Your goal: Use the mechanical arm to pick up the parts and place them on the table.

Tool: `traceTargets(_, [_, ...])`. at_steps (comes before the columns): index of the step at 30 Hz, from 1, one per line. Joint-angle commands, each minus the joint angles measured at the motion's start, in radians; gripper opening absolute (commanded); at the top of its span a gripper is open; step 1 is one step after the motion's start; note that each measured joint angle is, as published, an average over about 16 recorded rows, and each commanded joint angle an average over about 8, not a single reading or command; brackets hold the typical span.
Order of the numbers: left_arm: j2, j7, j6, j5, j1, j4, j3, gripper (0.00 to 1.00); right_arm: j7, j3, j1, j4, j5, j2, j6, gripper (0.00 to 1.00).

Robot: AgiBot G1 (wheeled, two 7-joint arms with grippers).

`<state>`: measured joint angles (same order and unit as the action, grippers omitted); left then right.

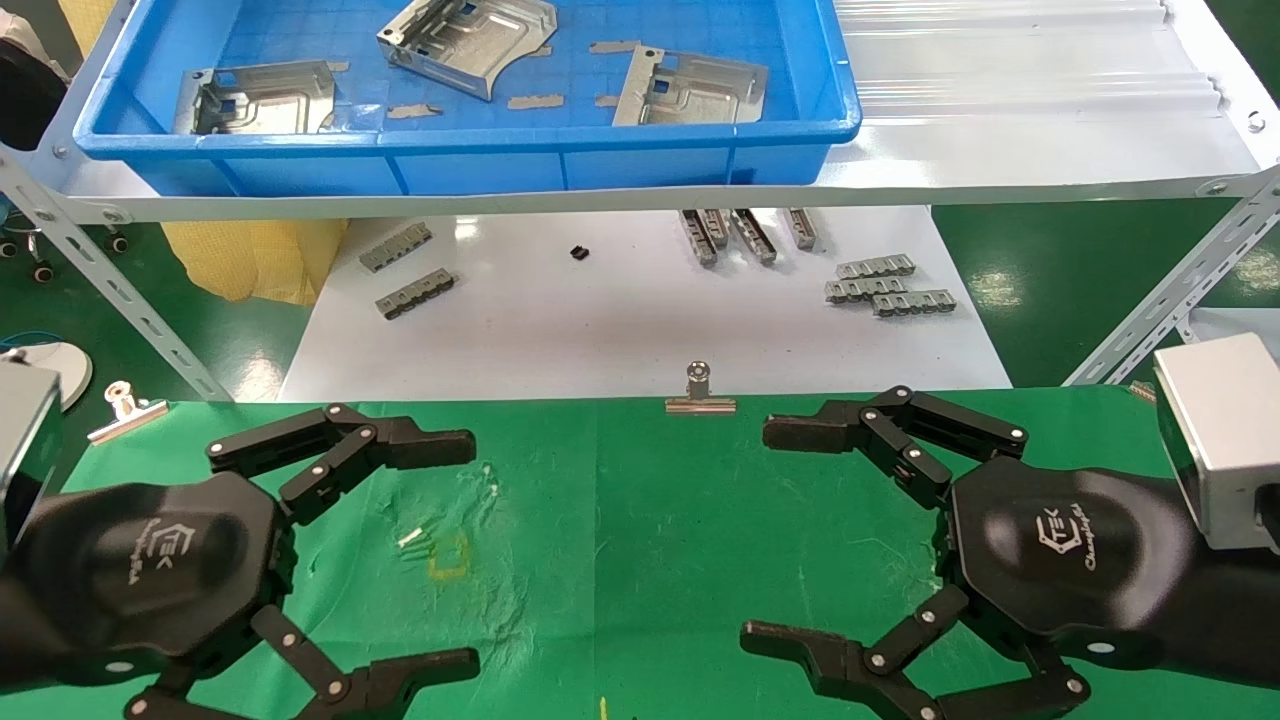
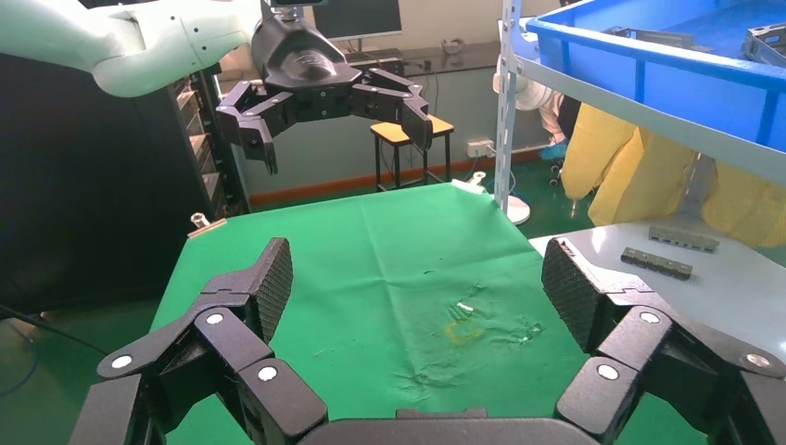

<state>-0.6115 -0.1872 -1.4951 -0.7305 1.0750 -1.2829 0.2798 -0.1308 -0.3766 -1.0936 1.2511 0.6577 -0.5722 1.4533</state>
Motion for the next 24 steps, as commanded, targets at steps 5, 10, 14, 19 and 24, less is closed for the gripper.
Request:
traceTargets(5, [0.000,0.000,0.000,0.000,0.000,0.000,0.000,1.00,0.000,0.000,0.000,0.000,0.000,0.000,0.000,1.00])
traceTargets(10, [0.000,0.000,0.000,0.000,0.000,0.000,0.000,1.00,0.000,0.000,0.000,0.000,0.000,0.000,0.000,1.00])
traceTargets(14, [0.000,0.000,0.000,0.000,0.000,0.000,0.000,1.00,0.000,0.000,0.000,0.000,0.000,0.000,0.000,1.00])
traceTargets(19, [0.000,0.000,0.000,0.000,0.000,0.000,0.000,1.00,0.000,0.000,0.000,0.000,0.000,0.000,0.000,1.00])
traceTargets(24, [0.000,0.000,0.000,0.000,0.000,0.000,0.000,1.00,0.000,0.000,0.000,0.000,0.000,0.000,0.000,1.00])
